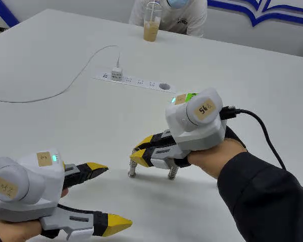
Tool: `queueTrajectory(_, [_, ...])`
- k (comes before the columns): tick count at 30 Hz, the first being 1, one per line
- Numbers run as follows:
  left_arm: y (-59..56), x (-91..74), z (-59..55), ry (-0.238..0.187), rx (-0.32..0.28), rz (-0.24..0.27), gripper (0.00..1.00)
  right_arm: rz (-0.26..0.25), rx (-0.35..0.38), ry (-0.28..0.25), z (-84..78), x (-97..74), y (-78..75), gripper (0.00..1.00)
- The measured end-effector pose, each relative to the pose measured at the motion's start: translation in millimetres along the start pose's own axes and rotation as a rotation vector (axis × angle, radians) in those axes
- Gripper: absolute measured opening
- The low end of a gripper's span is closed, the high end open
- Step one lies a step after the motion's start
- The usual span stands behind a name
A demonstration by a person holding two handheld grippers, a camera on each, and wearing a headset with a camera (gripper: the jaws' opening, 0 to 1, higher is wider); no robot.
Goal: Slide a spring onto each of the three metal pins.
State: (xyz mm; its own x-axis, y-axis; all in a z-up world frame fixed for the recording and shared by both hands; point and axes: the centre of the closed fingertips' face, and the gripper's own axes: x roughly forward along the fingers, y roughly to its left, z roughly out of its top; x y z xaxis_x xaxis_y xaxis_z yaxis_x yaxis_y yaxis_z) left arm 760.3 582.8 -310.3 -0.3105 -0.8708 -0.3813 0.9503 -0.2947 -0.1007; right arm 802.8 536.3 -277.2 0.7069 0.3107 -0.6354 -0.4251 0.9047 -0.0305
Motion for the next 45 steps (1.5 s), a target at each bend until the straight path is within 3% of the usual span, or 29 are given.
queueTrajectory(38, [2.3,2.5,-4.4,-0.001,-0.013,-0.002,0.76,0.007,-0.006,0.086,-25.2,20.9,3.0,0.12])
queueTrajectory(45, [2.0,2.6,-3.1,-0.001,-0.012,-0.003,0.76,0.002,-0.005,0.079,-23.9,18.9,1.9,0.13])
